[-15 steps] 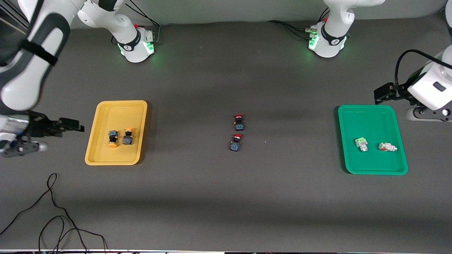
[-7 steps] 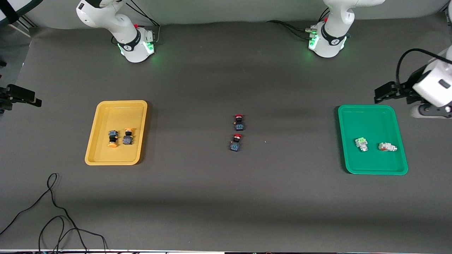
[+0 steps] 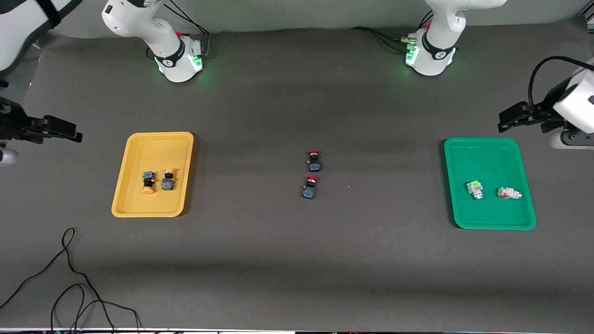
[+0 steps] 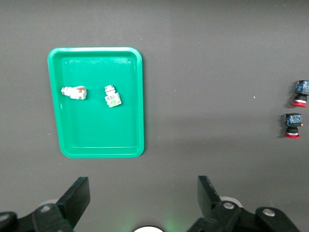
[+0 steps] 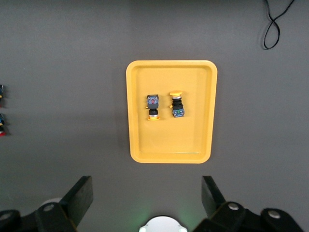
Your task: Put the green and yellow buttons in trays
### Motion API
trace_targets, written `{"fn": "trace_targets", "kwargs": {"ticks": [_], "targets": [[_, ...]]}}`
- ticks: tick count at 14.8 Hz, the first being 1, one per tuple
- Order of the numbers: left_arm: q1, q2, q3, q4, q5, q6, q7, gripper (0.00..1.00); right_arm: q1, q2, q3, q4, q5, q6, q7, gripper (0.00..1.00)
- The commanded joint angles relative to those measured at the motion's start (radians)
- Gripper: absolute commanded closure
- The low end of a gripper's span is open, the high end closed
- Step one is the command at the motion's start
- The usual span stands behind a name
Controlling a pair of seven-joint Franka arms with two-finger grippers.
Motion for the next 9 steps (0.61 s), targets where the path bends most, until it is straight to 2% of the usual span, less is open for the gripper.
{"fn": "trace_targets", "kwargs": {"ticks": [1,5,7,9], "targets": [[-0.087,-0.014,0.07,0.003,0.006,-0.004,-0.009,0.01,0.001,-0.001,-0.003,0.016,-0.015,-0.007,0.037,0.0],[-0.092,-0.006,0.072,0.02,0.011,-0.005,-0.001,0.01,-0.026,-0.009,0.016,0.022,-0.021,-0.007,0.037,0.0],[-0.091,-0.006,0.07,0.02,0.035,-0.007,0.003,0.01,-0.136,-0.033,0.122,0.103,-0.03,-0.015,0.04,0.0],[-0.09,-0.006,0.069,0.02,0.043,-0.022,0.005,0.01,-0.213,-0.064,0.218,0.149,-0.079,-0.021,0.055,0.0]]}}
